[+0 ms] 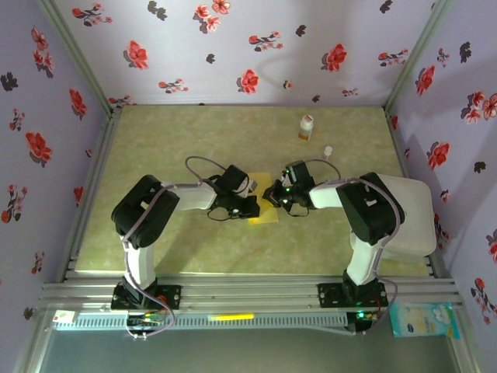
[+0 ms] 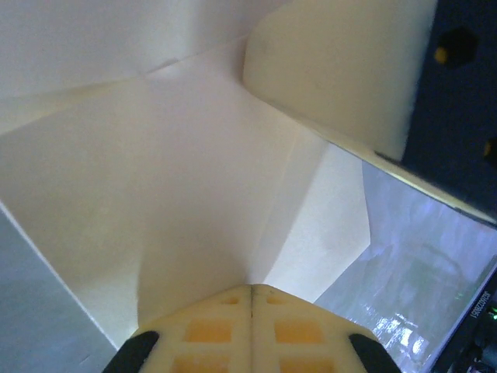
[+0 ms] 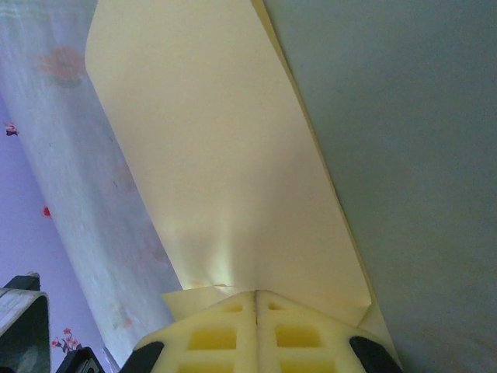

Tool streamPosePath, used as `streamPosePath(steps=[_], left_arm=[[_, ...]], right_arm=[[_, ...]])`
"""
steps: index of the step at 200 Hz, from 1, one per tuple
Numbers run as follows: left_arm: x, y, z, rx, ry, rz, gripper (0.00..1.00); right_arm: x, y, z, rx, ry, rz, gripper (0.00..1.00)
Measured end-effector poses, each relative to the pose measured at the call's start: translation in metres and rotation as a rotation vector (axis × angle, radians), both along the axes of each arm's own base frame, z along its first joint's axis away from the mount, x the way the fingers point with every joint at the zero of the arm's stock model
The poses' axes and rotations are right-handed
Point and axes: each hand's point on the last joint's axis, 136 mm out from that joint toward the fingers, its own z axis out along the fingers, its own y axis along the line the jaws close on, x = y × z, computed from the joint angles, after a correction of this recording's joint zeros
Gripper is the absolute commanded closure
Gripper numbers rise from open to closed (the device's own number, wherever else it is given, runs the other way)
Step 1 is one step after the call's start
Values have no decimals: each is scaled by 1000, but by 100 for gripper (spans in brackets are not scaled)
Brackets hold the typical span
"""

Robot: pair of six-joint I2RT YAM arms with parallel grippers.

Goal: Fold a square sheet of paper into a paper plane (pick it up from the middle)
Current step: Fold the triangle a second time at the center of the table.

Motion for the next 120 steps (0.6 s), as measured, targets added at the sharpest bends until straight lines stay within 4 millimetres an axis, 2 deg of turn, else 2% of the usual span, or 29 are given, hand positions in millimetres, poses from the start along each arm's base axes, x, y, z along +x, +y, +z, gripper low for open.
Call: streamPosePath(steps=[120], left_arm=[[-18, 19, -1, 17, 3, 4, 100]], right_arm=[[0, 0, 0, -1, 1, 0, 100]])
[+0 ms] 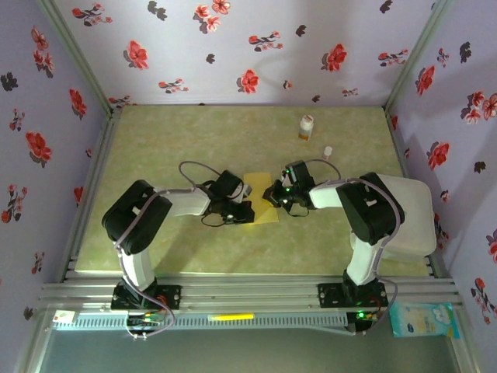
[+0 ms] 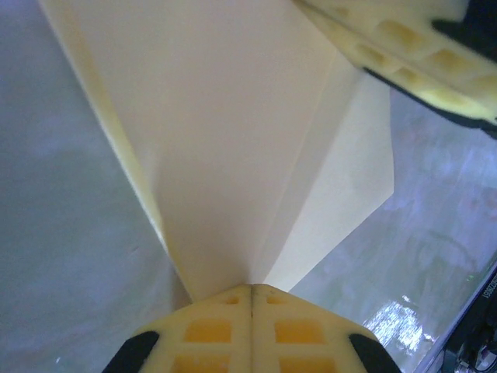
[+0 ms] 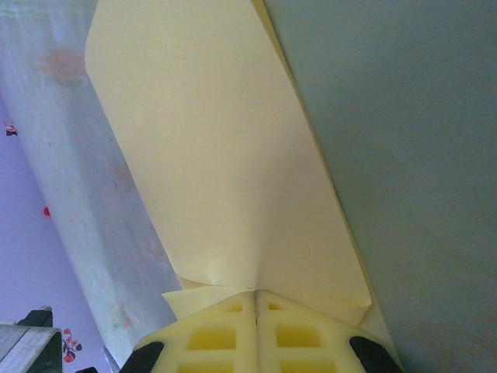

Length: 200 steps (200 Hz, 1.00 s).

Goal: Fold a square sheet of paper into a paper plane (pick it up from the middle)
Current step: Fold the triangle a second time at the center of the table.

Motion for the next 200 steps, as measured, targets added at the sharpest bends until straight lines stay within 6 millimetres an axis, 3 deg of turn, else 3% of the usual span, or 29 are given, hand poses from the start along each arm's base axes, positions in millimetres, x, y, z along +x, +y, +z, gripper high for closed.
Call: streamPosePath(steps=[66, 87, 128, 153, 200], left_arm=[[-12, 14, 10, 35, 13, -5, 100], [-7, 7, 27, -2, -17, -8, 100], [23, -18, 55, -69, -76, -6, 100], [34, -25, 45, -59, -65, -2, 100], [30, -14, 10, 27, -6, 4, 100]], right_arm=[[0, 0, 0, 0, 0, 0, 100], [0, 0, 0, 0, 0, 0, 100], [0, 0, 0, 0, 0, 0, 100], [0, 0, 0, 0, 0, 0, 100], [0, 0, 0, 1, -1, 0, 100]])
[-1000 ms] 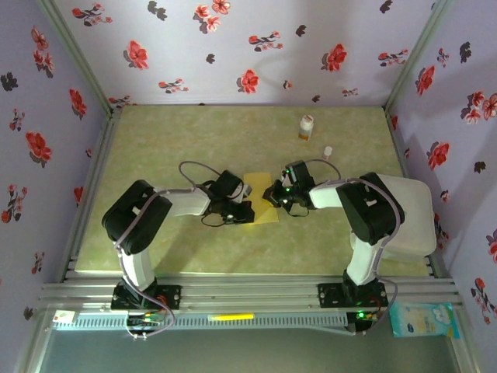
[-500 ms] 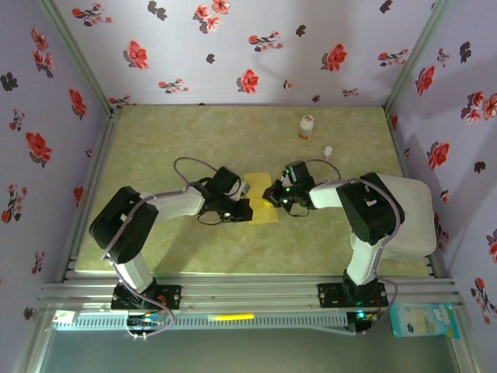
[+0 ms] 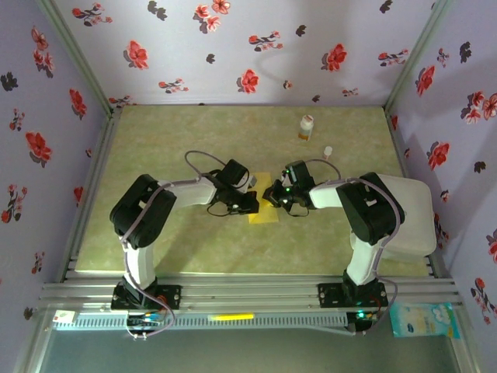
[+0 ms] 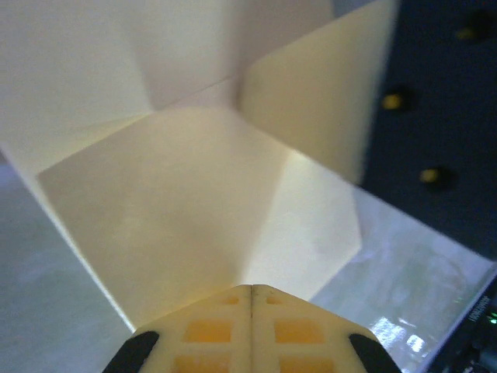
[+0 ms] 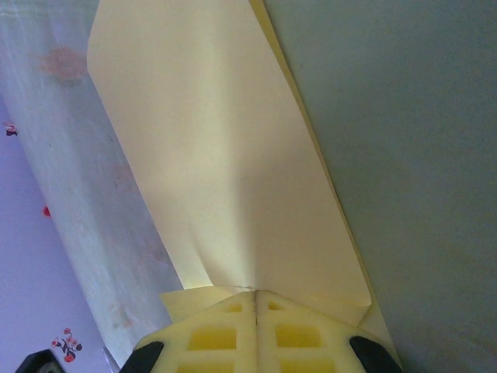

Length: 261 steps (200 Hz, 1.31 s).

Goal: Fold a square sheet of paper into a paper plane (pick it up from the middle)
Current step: Fold the triangle a second time at the center of the table.

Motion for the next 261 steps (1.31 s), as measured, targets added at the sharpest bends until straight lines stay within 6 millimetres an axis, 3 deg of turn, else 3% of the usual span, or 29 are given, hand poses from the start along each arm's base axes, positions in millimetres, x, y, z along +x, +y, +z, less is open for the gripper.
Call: streamPosePath(steps=[54, 83, 117, 156, 215, 261], left_arm=[[-4, 6, -10, 9, -3, 2, 100], [-4, 6, -10, 1, -10, 5, 100], [-4, 6, -10, 0, -11, 5, 100], [-4, 6, -10, 1, -10, 5, 100], [-4, 6, -10, 0, -11, 5, 100], [-4, 6, -10, 0, -12, 5, 100]], right_arm=[[-3, -6, 3, -44, 24, -5, 97], [-9, -14, 16, -87, 9, 2, 99], [-15, -3, 20, -65, 2, 42, 100], [-29, 17, 2, -25, 35, 98, 100], [-26, 15, 1, 1, 32, 92, 100], [-8, -3, 2, 13, 23, 33, 100]])
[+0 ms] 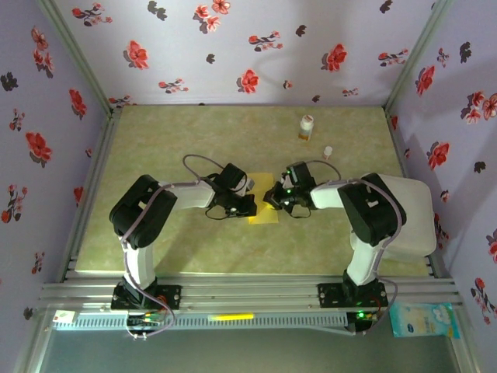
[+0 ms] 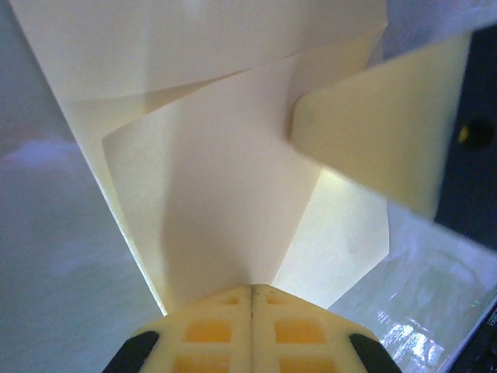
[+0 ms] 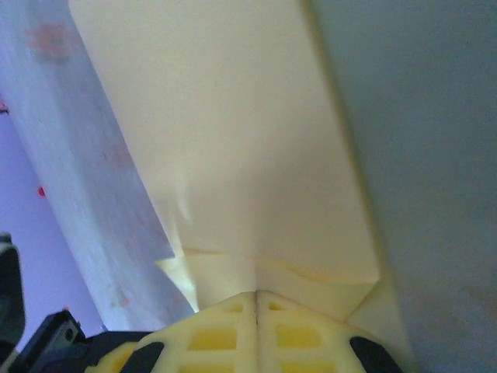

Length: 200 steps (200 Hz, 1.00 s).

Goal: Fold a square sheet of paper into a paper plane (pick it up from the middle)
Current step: Fold the triangle a second time at the center of the table.

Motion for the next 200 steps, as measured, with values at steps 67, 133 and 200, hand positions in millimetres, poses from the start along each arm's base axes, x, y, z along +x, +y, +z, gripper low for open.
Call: streamPosePath(steps=[67, 133, 200], left_arm=[[0, 0, 0, -5, -5, 0, 100], [0, 0, 0, -12, -13, 0, 100], [0, 0, 0, -12, -13, 1, 100]], right_arm=[[34, -37, 1, -5, -53, -133, 100], [28, -18, 22, 48, -89, -71, 100], [3, -7, 3, -5, -24, -9, 100]])
